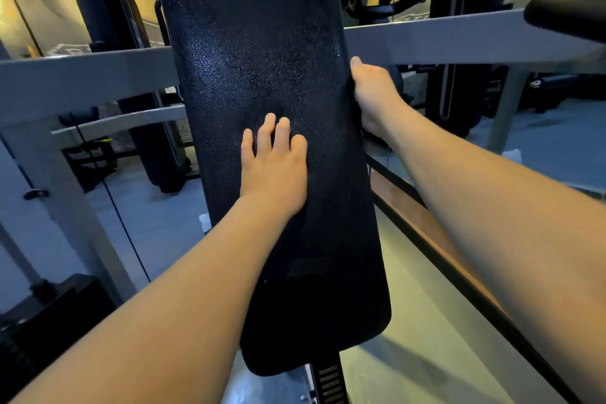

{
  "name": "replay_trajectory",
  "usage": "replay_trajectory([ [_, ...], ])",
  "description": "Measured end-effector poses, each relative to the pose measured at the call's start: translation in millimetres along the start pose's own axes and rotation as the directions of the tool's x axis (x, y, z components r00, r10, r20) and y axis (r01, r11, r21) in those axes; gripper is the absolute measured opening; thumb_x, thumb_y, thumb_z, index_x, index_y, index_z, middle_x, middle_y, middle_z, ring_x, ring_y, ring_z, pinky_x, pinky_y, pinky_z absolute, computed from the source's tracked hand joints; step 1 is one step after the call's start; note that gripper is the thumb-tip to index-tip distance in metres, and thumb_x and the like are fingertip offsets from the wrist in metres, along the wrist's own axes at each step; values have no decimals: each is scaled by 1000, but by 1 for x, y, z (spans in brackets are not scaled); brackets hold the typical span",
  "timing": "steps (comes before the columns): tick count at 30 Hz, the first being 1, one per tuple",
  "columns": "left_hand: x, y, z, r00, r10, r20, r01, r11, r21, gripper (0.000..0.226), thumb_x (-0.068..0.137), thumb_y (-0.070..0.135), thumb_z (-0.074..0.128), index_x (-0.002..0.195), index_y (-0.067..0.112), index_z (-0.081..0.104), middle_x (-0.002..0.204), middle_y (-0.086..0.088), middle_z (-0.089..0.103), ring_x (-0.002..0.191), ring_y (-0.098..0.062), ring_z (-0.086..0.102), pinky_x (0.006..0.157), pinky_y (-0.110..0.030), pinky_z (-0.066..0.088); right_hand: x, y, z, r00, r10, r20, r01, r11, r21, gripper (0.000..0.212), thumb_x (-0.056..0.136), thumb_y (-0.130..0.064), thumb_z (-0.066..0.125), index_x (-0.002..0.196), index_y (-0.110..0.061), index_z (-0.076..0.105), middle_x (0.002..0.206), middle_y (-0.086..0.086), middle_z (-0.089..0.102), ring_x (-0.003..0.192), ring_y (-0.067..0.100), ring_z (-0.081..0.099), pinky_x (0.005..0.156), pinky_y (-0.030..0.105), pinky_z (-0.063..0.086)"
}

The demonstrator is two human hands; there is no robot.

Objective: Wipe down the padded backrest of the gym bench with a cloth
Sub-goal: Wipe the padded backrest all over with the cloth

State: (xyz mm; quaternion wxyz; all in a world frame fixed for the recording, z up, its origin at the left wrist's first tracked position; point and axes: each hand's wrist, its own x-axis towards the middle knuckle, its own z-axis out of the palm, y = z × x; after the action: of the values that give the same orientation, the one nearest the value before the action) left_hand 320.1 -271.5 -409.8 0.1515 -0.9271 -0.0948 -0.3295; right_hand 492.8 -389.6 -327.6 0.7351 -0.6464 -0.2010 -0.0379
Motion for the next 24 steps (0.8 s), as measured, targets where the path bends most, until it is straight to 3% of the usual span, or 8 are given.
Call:
replay_trajectory([
  [3,0,-1,1,1000,5,-1,-5,1000,12,46,94,21,57,136,15,37,164,-13,9,153,-36,-2,121,-58,4,-25,41,-11,997,36,67,-37,999,16,52,108,-40,45,93,5,67,94,11,69,87,21,60,79,34,43],
  [7,0,2,4,1000,-2,9,1,999,41,47,95,20,54,137,14,34,164,-15,7,152,-38,-4,120,-59,2,-37,56,-26,975,-8,223,-14,995,95,32,100,-25,57,91,4,68,94,11,62,92,21,55,86,37,45],
  [9,0,2,5,1000,-2,17,2,999,48,47,95,20,53,137,14,33,164,-16,6,152,-38,-5,120,-60,1,-29,49,-25,986,-50,156,27,989,146,42,97,-22,56,100,20,59,95,17,58,90,25,53,85,39,47],
  [11,0,2,5,1000,2,19,-3,999,46,46,95,20,53,136,14,34,164,-16,6,152,-38,-5,120,-60,2,-21,36,-19,995,-87,52,76,981,177,41,105,-22,50,103,16,63,97,17,67,90,25,61,86,38,52],
  [14,0,2,4,1000,4,16,-5,999,48,46,94,20,54,136,13,35,163,-16,8,152,-38,-4,120,-60,3,-17,23,-11,980,-199,27,200,979,-37,36,110,-30,46,109,-9,76,107,4,77,101,16,69,94,35,54],
  [17,-1,4,5,1000,-2,6,1,999,45,46,94,20,55,135,12,36,163,-16,9,152,-38,-3,120,-60,3,-33,41,-17,968,-251,32,252,946,-203,36,109,-30,45,126,-13,72,119,10,75,116,19,67,105,36,52],
  [20,-2,5,7,1000,-12,-10,13,999,35,46,94,21,54,135,11,37,163,-16,9,152,-37,-3,121,-59,3,-72,79,-34,960,-274,48,276,917,-289,40,108,-32,44,135,-16,68,126,-5,73,120,6,64,108,32,50],
  [24,-3,6,10,1000,-13,-19,14,999,41,46,93,19,54,135,9,37,162,-18,10,152,-39,-2,120,-60,3,-137,147,-61,994,-20,112,58,934,-352,40,108,-35,43,111,-10,74,104,14,75,85,16,67,82,31,54],
])
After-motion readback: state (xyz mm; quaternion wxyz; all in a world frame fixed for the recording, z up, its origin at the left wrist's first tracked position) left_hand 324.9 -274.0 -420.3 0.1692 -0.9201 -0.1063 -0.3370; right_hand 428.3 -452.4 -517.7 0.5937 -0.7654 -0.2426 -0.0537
